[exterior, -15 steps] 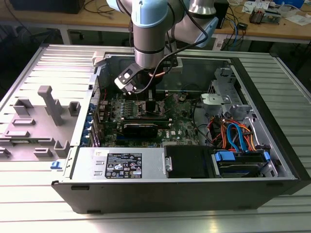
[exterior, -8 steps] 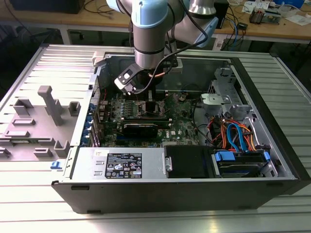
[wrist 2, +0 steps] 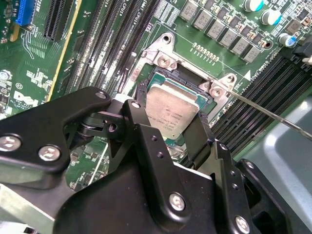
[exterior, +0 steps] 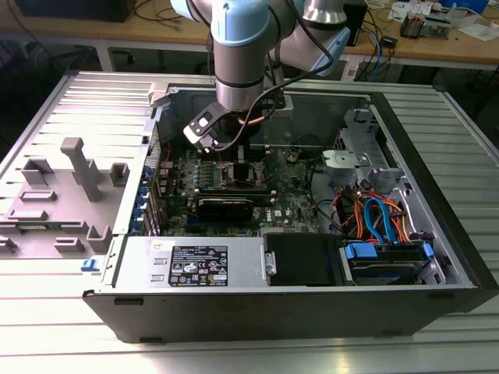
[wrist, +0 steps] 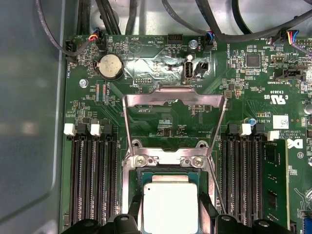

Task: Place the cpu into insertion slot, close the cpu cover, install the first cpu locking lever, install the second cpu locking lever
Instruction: 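Place the cpu into insertion slot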

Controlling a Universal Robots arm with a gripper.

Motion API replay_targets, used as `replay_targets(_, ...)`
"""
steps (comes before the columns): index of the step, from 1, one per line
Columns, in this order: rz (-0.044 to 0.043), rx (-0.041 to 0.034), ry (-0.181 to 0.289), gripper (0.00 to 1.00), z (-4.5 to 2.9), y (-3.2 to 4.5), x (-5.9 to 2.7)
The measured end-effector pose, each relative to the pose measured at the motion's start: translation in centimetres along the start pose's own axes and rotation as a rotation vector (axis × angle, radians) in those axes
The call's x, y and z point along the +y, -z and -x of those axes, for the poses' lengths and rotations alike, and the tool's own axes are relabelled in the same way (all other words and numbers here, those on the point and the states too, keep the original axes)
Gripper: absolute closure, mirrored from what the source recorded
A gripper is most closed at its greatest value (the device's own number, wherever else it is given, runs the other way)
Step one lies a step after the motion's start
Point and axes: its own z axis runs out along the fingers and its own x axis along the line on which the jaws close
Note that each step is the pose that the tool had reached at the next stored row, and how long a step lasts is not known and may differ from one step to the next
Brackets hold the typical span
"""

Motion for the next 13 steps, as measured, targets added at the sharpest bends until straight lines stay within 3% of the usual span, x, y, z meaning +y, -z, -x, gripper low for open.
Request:
replay_targets(10, 0.0, 0.0008, -0.001, 0.45, 0.0, -0.02, 0.02)
replay_targets(12, -0.0001, 0.0023, -0.001, 0.45, 0.03, 0.09, 0.03)
replay_targets(13, 0.0001, 0.0068, -0.001, 0.45, 0.08, 0.09, 0.03)
